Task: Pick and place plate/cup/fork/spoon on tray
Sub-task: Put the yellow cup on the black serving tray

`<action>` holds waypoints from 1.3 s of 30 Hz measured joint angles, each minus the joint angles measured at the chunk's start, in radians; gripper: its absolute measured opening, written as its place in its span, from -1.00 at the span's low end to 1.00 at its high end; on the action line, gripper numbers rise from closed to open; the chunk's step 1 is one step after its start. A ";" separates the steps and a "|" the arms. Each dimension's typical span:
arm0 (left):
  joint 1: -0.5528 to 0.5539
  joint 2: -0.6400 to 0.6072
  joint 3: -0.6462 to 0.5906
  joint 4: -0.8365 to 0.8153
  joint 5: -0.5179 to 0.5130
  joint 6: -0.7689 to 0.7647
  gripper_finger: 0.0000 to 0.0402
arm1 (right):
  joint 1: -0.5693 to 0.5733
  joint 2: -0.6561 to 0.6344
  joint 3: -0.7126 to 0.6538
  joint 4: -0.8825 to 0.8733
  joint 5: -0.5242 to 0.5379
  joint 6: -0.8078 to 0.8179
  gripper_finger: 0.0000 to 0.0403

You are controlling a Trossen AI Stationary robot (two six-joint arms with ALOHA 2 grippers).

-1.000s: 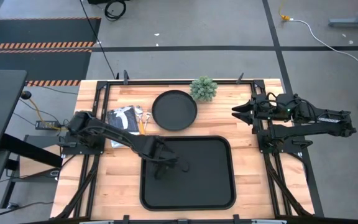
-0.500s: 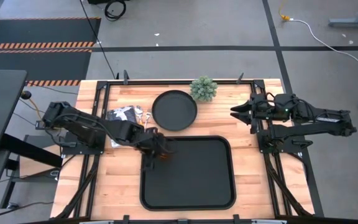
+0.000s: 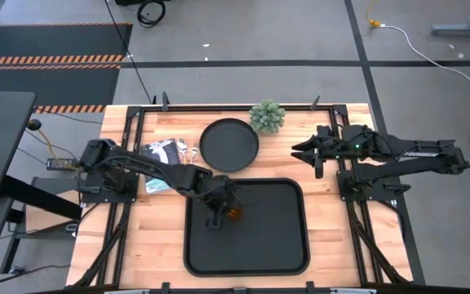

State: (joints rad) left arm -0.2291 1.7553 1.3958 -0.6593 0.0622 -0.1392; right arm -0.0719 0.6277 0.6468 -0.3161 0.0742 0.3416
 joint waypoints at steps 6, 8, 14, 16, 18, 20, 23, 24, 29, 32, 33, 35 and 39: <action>0.003 0.123 0.175 -0.027 -0.016 0.087 -0.91 | -0.004 0.015 0.000 0.025 -0.015 -0.032 -0.32; 0.015 0.169 0.232 -0.031 -0.017 0.114 -0.91 | -0.010 0.013 0.000 0.024 -0.015 -0.032 -0.32; 0.056 0.311 0.422 -0.124 -0.018 0.181 -0.91 | -0.014 0.009 0.000 0.024 -0.018 -0.039 -0.32; 0.065 0.352 0.488 -0.155 -0.018 0.203 -0.91 | -0.014 0.009 0.000 0.023 -0.018 -0.050 -0.32; 0.073 0.392 0.558 -0.193 -0.018 0.224 -0.91 | -0.014 0.009 0.000 0.023 -0.018 -0.056 -0.32; 0.080 0.432 0.625 -0.231 -0.018 0.241 -0.91 | -0.014 0.009 0.000 0.022 -0.018 -0.057 -0.32; 0.088 0.485 0.721 -0.288 -0.016 0.265 -0.91 | -0.014 0.008 0.000 0.022 -0.018 -0.067 -0.32; 0.091 0.503 0.750 -0.305 -0.015 0.276 -0.91 | -0.014 0.008 0.000 0.022 -0.018 -0.074 -0.32; 0.105 0.570 0.846 -0.332 -0.003 0.310 -0.91 | -0.014 -0.013 0.000 0.014 -0.018 -0.106 -0.32; 0.112 0.598 0.877 -0.318 -0.002 0.340 -0.91 | -0.014 -0.049 0.000 0.013 -0.017 -0.116 -0.32; 0.115 0.607 0.883 -0.308 -0.001 0.354 -0.91 | -0.014 -0.062 0.000 0.012 -0.017 -0.122 -0.32; 0.116 0.618 0.886 -0.285 -0.001 0.384 -0.91 | -0.014 -0.087 0.000 0.015 -0.017 -0.133 -0.32; 0.116 0.618 0.887 -0.236 -0.023 0.492 -0.91 | -0.014 -0.120 0.000 0.015 -0.017 -0.133 -0.32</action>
State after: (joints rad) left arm -0.1131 2.3734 2.2826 -0.8948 0.0391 0.3526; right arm -0.0864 0.5078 0.6468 -0.3012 0.0570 0.2083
